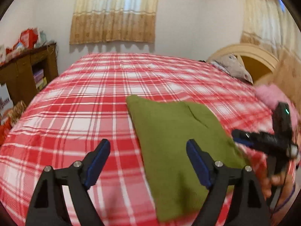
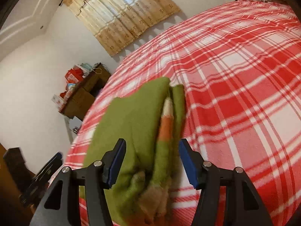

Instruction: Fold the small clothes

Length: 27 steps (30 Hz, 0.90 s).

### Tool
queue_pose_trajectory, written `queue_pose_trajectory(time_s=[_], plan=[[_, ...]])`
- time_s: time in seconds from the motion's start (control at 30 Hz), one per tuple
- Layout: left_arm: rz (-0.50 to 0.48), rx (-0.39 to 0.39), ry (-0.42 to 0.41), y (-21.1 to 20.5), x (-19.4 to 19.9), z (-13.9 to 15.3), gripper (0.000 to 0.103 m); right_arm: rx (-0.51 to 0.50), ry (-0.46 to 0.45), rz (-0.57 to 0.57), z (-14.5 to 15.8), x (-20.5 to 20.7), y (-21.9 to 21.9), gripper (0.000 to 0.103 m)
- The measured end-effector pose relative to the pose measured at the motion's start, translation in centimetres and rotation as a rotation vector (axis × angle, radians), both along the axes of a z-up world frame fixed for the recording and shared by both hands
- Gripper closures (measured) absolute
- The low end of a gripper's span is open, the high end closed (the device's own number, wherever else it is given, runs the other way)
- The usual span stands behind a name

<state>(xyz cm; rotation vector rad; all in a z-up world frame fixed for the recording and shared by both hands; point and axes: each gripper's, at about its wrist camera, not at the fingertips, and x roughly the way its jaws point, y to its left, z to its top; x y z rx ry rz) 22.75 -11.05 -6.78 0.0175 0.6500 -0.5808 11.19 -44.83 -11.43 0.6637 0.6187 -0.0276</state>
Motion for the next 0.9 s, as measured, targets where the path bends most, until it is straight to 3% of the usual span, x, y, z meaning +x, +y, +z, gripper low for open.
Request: queue_pose_trajectory(time_s=[0.13, 0.27, 0.33, 0.47, 0.53, 0.6, 0.7, 0.8, 0.9], plan=[[-0.022, -0.013, 0.111, -2.9, 4.2, -1.4, 0.018, -0.009, 0.049, 0.006, -0.1, 2.3, -0.7, 0.032], [-0.025, 0.018, 0.157, -5.1, 4.9, -3.5, 0.018, -0.040, 0.109, 0.010, -1.7, 4.3, -0.9, 0.032], [-0.044, 0.025, 0.242, -5.5, 5.3, -5.3, 0.017, -0.050, 0.094, 0.011, -2.4, 4.4, -0.9, 0.032], [-0.066, -0.087, 0.343, -3.9, 5.3, -6.3, 0.014, -0.017, 0.068, 0.041, -2.5, 4.7, -1.2, 0.023], [-0.084, -0.058, 0.324, -4.4, 4.9, -6.2, 0.012, -0.003, 0.064, 0.097, -2.5, 5.4, -0.9, 0.020], [-0.105, -0.043, 0.311, -4.7, 4.3, -6.1, 0.012, -0.060, 0.074, 0.136, -2.4, 6.0, 0.0, 0.019], [-0.134, -0.102, 0.336, -4.2, 4.8, -6.3, 0.012, -0.093, 0.057, 0.173, -2.2, 6.2, 0.7, 0.019], [-0.151, -0.165, 0.357, -3.3, 4.9, -6.5, 0.012, -0.043, 0.013, 0.169, -2.4, 5.4, 0.1, 0.021], [-0.155, -0.113, 0.328, -4.3, 4.5, -6.4, 0.011, -0.026, 0.022, 0.152, -2.8, 5.4, -0.3, 0.021]])
